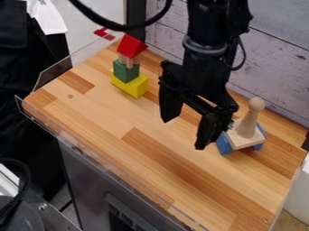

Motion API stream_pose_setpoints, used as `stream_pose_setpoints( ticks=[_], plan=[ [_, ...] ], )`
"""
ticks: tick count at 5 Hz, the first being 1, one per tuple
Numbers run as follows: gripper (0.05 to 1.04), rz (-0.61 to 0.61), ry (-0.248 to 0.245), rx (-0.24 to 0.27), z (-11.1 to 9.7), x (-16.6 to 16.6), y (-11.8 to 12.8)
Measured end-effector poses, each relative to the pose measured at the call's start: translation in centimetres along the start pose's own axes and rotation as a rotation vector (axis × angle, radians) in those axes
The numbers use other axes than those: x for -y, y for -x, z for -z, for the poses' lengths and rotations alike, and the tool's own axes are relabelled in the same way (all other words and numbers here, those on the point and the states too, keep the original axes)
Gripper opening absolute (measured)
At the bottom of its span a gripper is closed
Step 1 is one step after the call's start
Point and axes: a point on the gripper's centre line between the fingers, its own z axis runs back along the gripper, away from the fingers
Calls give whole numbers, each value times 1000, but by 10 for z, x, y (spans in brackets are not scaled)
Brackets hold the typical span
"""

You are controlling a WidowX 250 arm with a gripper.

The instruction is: Remove the red triangle to the right side of the table

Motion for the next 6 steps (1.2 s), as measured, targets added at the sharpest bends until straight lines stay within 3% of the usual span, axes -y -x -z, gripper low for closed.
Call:
stream_pose_setpoints(
  ticks=[1, 2, 4, 6],
  plan=[
    [999, -3, 0, -28, 6, 0, 3],
    [999, -3, -11, -23, -5, -9, 2],
    [999, -50, -43, 119, -56, -41, -2],
    [999, -160, -74, 155, -85, -85, -6]
  ],
)
